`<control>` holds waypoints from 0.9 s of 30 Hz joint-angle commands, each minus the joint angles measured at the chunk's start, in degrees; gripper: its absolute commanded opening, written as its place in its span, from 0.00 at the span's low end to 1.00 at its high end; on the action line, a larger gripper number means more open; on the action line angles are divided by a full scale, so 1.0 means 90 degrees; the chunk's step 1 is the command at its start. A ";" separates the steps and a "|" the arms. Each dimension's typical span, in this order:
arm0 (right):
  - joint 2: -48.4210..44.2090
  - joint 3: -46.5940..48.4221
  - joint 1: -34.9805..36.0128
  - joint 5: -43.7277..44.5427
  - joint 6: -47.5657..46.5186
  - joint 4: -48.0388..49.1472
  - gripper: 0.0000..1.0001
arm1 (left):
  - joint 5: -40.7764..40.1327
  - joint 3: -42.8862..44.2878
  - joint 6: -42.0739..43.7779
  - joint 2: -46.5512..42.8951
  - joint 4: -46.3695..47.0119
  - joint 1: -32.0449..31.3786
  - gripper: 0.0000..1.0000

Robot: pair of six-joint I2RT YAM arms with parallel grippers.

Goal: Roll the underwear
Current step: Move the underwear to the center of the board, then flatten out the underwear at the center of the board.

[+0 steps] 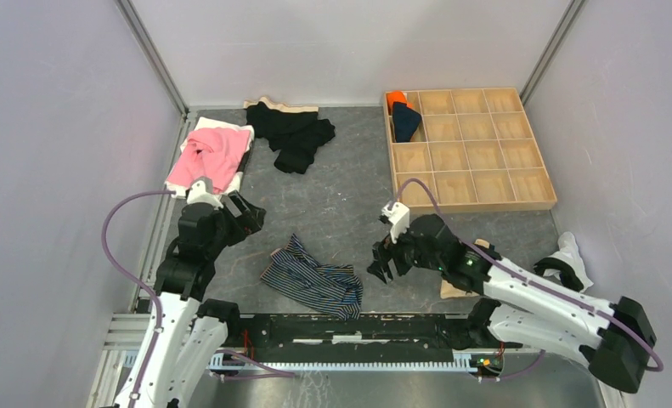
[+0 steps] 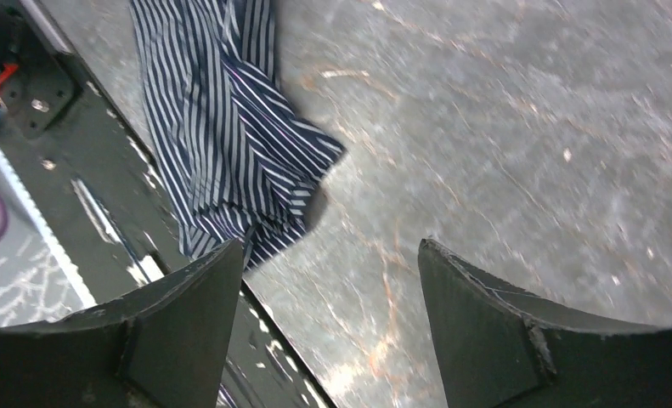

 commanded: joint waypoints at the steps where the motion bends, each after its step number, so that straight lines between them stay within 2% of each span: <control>1: 0.0903 0.0595 0.0048 -0.0634 -0.0117 0.1021 0.80 | 0.0116 -0.0235 -0.0893 -0.0139 -0.0029 -0.0036 0.91; 5: 0.1818 0.1188 0.0078 -0.0565 -0.0091 0.1509 0.77 | 0.0441 -0.0724 -0.1388 -0.0051 0.0221 -0.0050 0.85; 14: 0.3613 0.1958 0.0077 -0.0655 0.0859 0.2730 0.82 | 0.0367 -0.1567 -0.2048 -0.0094 0.0571 -0.0578 0.80; 20: 0.4129 0.2153 0.0073 -0.0554 0.0972 0.2785 0.82 | 0.0038 -0.2050 -0.2450 0.0065 0.0753 -0.1278 0.77; 27: 0.4637 0.2350 0.0079 -0.0818 0.0938 0.2855 0.82 | -0.0134 -0.2389 -0.2613 0.0066 0.0945 -0.1426 0.69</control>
